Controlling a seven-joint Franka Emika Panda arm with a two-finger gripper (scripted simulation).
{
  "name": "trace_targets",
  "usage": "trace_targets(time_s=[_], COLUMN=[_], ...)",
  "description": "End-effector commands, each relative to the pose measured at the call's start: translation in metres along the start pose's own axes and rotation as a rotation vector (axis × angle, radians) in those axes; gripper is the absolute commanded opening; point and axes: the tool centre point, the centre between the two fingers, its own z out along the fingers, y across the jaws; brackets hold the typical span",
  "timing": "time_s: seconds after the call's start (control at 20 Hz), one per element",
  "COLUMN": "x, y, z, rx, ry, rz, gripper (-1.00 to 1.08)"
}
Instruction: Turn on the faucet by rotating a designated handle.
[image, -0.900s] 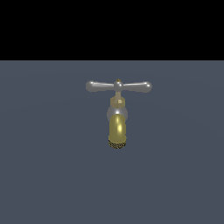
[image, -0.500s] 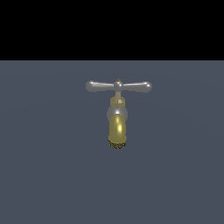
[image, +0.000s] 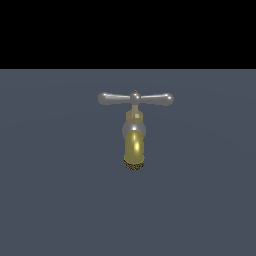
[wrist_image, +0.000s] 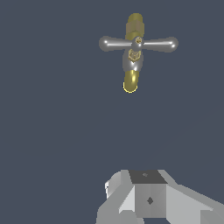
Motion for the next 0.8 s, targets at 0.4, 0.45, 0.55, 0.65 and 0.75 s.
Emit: trace_targets(time_s=[0.4, 0.45, 0.55, 0.65, 0.75], x=[0.027, 0.031, 0.041, 0.052, 0.064], y=[-0.003, -0.004, -0.005, -0.006, -0.007], z=[0.007, 0.009, 0.012, 0.016, 0.021], rx=[0.03, 0.035, 0.044, 0.053, 0.063], ry=[-0.007, -0.008, -0.011, -0.015, -0.02], rz=[0.1, 0.116, 0.153, 0.195, 0.242], gripper=[-1.0, -1.0, -1.0, -1.0, -1.0])
